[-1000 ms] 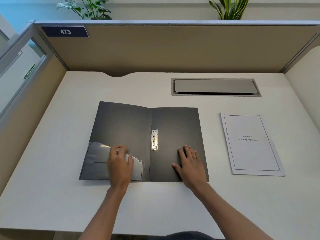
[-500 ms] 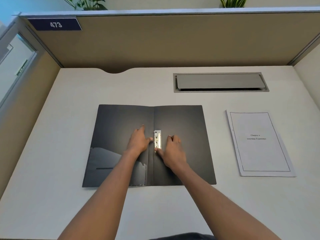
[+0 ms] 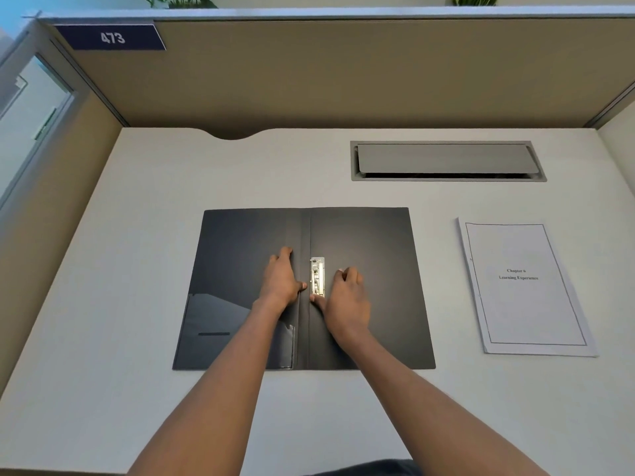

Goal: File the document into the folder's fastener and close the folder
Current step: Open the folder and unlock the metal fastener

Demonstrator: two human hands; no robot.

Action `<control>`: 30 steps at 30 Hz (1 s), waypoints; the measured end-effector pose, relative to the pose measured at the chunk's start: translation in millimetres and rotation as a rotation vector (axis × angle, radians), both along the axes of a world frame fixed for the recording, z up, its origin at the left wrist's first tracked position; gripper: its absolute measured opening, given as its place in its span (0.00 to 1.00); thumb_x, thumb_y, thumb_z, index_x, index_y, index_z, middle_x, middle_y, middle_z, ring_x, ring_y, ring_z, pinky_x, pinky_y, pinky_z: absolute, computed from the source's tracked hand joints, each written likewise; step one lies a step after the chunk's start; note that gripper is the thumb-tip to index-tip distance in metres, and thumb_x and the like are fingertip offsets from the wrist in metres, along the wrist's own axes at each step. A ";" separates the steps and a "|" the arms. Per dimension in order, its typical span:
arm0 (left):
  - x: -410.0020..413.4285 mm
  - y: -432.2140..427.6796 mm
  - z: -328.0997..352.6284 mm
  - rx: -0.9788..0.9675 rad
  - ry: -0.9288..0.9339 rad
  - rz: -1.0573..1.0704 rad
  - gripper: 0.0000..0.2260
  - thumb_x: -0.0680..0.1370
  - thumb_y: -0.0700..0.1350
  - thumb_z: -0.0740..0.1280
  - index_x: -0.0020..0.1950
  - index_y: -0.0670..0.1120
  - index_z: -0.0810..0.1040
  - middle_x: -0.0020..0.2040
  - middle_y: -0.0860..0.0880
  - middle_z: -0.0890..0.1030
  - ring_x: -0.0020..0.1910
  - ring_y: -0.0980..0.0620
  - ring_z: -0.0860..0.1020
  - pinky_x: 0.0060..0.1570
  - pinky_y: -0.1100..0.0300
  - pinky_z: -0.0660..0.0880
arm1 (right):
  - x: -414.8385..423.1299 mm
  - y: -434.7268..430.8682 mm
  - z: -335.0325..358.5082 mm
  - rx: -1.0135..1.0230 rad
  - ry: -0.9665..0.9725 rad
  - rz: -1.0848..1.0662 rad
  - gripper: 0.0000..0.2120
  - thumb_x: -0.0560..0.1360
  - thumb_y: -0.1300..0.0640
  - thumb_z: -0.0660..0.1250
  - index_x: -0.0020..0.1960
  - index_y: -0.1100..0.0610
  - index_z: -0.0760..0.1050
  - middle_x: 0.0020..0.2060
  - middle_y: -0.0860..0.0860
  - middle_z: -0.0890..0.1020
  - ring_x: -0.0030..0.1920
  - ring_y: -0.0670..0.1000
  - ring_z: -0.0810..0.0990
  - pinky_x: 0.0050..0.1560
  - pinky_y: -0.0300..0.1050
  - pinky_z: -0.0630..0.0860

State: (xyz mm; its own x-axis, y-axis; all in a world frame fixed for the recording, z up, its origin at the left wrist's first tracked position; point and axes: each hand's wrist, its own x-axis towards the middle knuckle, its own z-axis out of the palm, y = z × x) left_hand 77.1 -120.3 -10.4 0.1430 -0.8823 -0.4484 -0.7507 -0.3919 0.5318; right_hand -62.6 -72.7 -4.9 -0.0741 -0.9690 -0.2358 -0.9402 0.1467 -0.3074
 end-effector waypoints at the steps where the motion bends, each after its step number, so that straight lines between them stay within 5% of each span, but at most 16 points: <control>1: -0.2 -0.3 0.5 0.001 -0.002 -0.001 0.40 0.72 0.40 0.80 0.79 0.45 0.64 0.68 0.39 0.72 0.65 0.39 0.76 0.69 0.44 0.74 | 1.4 -0.3 0.2 0.000 0.007 -0.008 0.34 0.74 0.37 0.70 0.69 0.61 0.71 0.62 0.54 0.74 0.64 0.53 0.73 0.63 0.47 0.75; 22: -3.8 4.9 3.9 -0.029 -0.057 -0.016 0.38 0.73 0.42 0.79 0.79 0.46 0.64 0.70 0.41 0.72 0.70 0.40 0.74 0.70 0.49 0.72 | 11.3 0.0 1.4 -0.008 0.017 -0.066 0.32 0.73 0.39 0.73 0.67 0.60 0.74 0.59 0.53 0.75 0.61 0.52 0.75 0.63 0.47 0.76; 30: -3.9 3.6 6.1 -0.026 -0.059 -0.023 0.35 0.73 0.41 0.79 0.76 0.45 0.66 0.67 0.40 0.73 0.66 0.40 0.76 0.67 0.49 0.74 | 7.6 4.6 16.2 -0.034 -0.180 -0.043 0.21 0.77 0.47 0.72 0.66 0.54 0.74 0.58 0.51 0.76 0.59 0.52 0.76 0.56 0.48 0.78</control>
State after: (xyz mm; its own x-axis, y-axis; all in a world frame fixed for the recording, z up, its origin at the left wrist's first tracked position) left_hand 73.2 -116.7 -4.3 0.1479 -0.8968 -0.4169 -0.7899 -0.3608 0.4959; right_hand -55.0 -68.2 11.3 -0.0752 -0.9736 -0.2156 -0.8628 0.1719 -0.4755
